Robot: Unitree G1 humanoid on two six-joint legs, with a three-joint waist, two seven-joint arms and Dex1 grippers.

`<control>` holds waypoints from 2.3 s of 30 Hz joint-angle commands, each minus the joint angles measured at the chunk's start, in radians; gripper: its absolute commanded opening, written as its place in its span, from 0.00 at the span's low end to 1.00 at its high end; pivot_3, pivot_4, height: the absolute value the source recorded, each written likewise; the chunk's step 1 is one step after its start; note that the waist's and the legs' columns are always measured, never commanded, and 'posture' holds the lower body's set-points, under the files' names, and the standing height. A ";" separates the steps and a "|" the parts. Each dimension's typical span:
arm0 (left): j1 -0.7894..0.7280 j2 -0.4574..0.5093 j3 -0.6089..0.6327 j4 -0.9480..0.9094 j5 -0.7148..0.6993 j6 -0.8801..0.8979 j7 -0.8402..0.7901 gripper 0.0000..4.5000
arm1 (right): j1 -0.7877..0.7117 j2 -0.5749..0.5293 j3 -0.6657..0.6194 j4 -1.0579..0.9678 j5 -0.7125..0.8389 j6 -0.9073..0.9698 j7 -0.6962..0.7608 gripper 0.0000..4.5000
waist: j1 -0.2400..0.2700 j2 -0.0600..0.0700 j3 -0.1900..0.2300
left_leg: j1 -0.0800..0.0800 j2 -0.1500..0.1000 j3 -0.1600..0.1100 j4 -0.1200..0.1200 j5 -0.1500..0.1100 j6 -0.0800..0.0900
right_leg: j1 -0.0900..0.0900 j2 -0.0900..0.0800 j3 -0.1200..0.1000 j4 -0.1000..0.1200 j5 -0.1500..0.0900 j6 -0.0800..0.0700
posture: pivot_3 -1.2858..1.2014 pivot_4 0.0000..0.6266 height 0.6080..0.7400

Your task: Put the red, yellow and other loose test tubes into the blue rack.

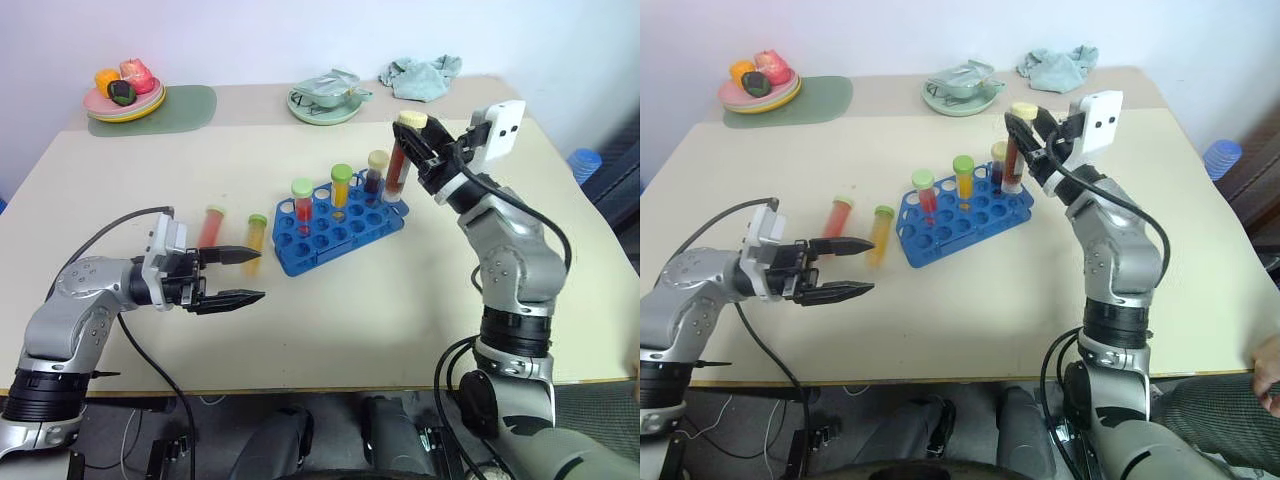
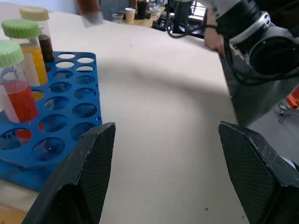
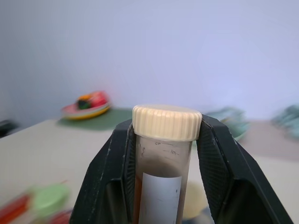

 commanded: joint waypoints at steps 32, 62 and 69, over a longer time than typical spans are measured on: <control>0.167 -0.015 0.162 -0.124 -0.028 -0.003 0.127 0.79 | 0.000 0.079 0.039 0.563 0.002 -0.653 0.019 0.28 | -0.017 0.002 0.001 | 0.003 0.006 0.001 -0.002 0.002 -0.005 | -0.001 0.006 0.003 0.001 0.003 -0.005 | 0.52 0.24 1.00; -0.079 -0.199 0.284 -0.300 -0.040 0.537 1.150 0.79 | 0.251 -0.418 0.121 -0.176 0.121 -0.169 0.220 0.99 | 0.010 0.000 0.000 | 0.002 0.006 0.002 -0.002 0.002 -0.005 | 0.000 0.006 0.004 0.000 0.003 -0.005 | 0.52 0.24 1.00; -0.486 -0.256 0.324 -0.128 -0.079 1.120 1.374 0.79 | 0.291 -0.606 0.113 -0.314 0.222 0.029 0.355 0.99 | 0.017 -0.003 0.001 | 0.001 0.007 0.003 0.000 0.001 -0.005 | 0.000 0.006 0.004 0.000 0.004 -0.004 | 0.52 0.24 1.00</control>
